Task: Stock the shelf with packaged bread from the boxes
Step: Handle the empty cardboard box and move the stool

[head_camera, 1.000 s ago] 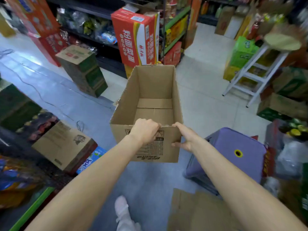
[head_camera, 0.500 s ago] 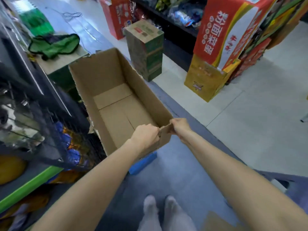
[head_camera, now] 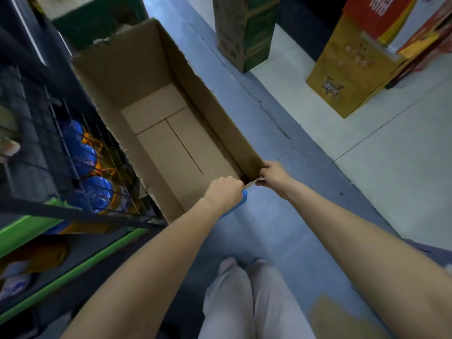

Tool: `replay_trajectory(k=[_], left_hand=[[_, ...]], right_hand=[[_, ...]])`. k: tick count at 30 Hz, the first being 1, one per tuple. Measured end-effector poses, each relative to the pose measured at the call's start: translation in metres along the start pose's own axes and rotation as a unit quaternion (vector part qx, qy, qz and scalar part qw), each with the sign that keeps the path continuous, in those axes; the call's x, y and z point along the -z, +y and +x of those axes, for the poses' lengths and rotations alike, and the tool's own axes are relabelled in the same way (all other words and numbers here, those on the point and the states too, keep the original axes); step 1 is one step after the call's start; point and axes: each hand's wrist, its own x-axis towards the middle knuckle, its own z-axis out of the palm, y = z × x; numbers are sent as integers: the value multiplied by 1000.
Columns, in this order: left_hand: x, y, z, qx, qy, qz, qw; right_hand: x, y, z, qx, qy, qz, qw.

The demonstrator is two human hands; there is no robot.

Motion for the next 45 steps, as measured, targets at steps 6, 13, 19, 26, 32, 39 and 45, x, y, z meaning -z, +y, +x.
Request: replay_trajectory(k=[6, 13, 19, 26, 32, 39, 45], left_hand=[[-9, 3, -14, -12, -8, -8, 1000], [-11, -24, -3, 32, 37, 11, 999], [-15, -16, -6, 35, 32, -23, 999], [47, 27, -24, 52, 115, -146, 981], [113, 144, -27, -47, 78, -119, 989], [149, 380, -75, -229, 40, -114, 966], [113, 606, -143, -366, 42, -40, 929]], right_hand=[[-10, 13, -11, 7, 9, -67, 998], [-26, 8, 2, 49, -31, 6, 998], [-23, 2, -10, 28, -33, 37, 998], [31, -10, -71, -15, 82, 89, 993], [141, 14, -170, -1, 196, 139, 971], [292, 122, -321, -40, 399, 165, 901], [404, 256, -461, -130, 522, 111, 836]])
